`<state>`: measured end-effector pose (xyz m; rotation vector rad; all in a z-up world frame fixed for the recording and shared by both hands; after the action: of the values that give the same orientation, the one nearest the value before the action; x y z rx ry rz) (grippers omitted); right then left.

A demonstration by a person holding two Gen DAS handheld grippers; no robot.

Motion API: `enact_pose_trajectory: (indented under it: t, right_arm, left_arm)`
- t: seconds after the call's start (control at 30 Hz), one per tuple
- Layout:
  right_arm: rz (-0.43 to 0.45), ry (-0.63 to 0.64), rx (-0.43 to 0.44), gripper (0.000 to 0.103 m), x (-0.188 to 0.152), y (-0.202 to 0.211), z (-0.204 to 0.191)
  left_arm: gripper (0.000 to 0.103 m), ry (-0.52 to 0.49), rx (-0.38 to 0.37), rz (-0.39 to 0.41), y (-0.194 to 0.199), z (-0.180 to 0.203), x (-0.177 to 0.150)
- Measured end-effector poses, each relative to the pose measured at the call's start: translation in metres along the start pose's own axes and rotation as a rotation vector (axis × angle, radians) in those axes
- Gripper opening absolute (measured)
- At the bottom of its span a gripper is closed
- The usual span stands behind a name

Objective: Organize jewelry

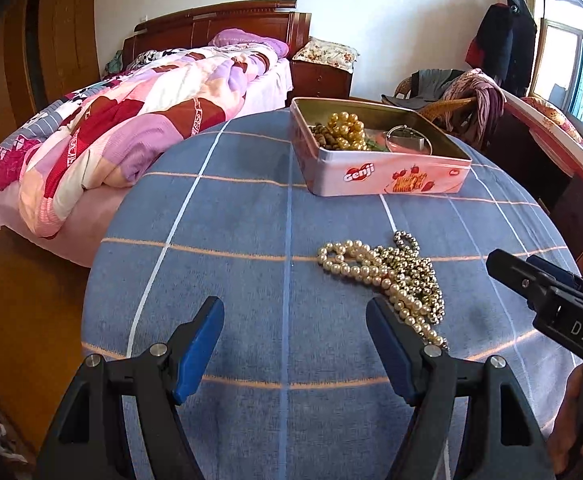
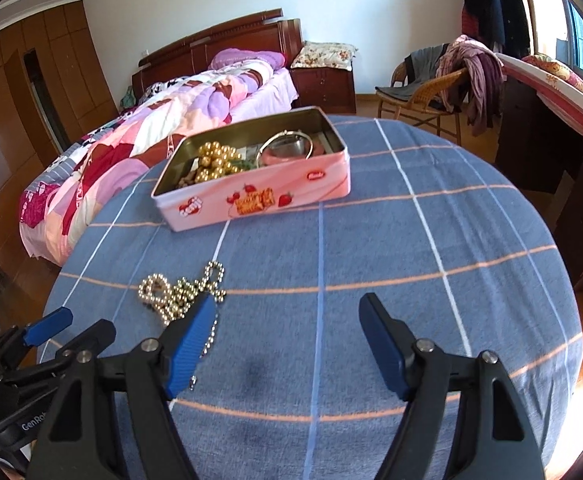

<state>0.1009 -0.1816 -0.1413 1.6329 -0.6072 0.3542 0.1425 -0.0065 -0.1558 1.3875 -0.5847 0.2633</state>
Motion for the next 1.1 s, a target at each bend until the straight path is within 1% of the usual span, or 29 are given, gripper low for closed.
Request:
enact_pose_trajectory:
  t: [0.17,0.43,0.47,0.53,0.63,0.73,0.83,0.87,0.93,0.97,1.0,1.03,1.1]
  right_arm:
    - [-0.021,0.006,0.014,0.075,-0.004,-0.005,-0.005]
    - [-0.058,0.080,0.055,0.075,-0.001,-0.016,-0.034]
    - [-0.063,0.088,0.055,0.074,-0.001,-0.018,-0.037]
    - [-0.076,0.114,0.050,0.067,0.001,-0.024,-0.045]
    - [-0.112,0.130,0.055,0.061,0.000,-0.035,-0.053]
    - [-0.156,0.129,0.075,0.059,-0.002,-0.045,-0.058]
    - [-0.163,0.148,0.070,0.058,-0.002,-0.046,-0.060]
    - [-0.164,0.156,0.072,0.056,-0.003,-0.045,-0.060]
    - [-0.172,0.156,0.109,0.034,-0.005,-0.044,-0.061]
    - [-0.180,0.150,0.123,0.031,-0.005,-0.044,-0.061]
    - [-0.191,0.144,0.128,0.020,-0.006,-0.044,-0.059]
    - [-0.196,0.144,0.110,0.016,-0.007,-0.044,-0.056]
    - [-0.190,0.129,0.118,0.015,-0.006,-0.044,-0.052]
  left_arm:
    - [0.074,0.010,0.013,-0.018,-0.005,-0.004,-0.001]
    - [0.074,0.008,0.058,-0.035,-0.008,-0.009,-0.001]
    - [0.074,0.008,0.065,-0.036,-0.008,-0.011,-0.001]
    - [0.074,0.007,0.075,-0.036,-0.008,-0.013,-0.002]
    - [0.074,0.015,0.083,-0.037,-0.007,-0.017,-0.002]
    - [0.074,0.025,0.085,-0.040,-0.007,-0.021,-0.003]
    - [0.074,0.037,0.076,-0.044,-0.007,-0.023,-0.003]
    - [0.074,0.038,0.074,-0.045,-0.007,-0.023,-0.003]
    - [0.074,0.037,0.073,-0.044,-0.007,-0.022,-0.003]
    - [0.074,0.038,0.072,-0.045,-0.007,-0.022,-0.003]
    - [0.074,0.039,0.069,-0.046,-0.007,-0.022,-0.003]
    - [0.074,0.040,0.064,-0.047,-0.007,-0.022,-0.003]
    - [0.074,0.042,0.054,-0.047,-0.006,-0.022,-0.003]
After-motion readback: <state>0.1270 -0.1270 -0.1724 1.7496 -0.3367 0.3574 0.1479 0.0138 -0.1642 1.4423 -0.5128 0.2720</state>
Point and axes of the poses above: each gripper's, at about its wrist camera, not at the fingertips, and y roughly against the way its jaws point, z to its right, x to its top, the point moved 9 cm from there along -y, roughly the way its jaws point, and after that the axes turned 11 degrees about -z, right-handed, at the moved point
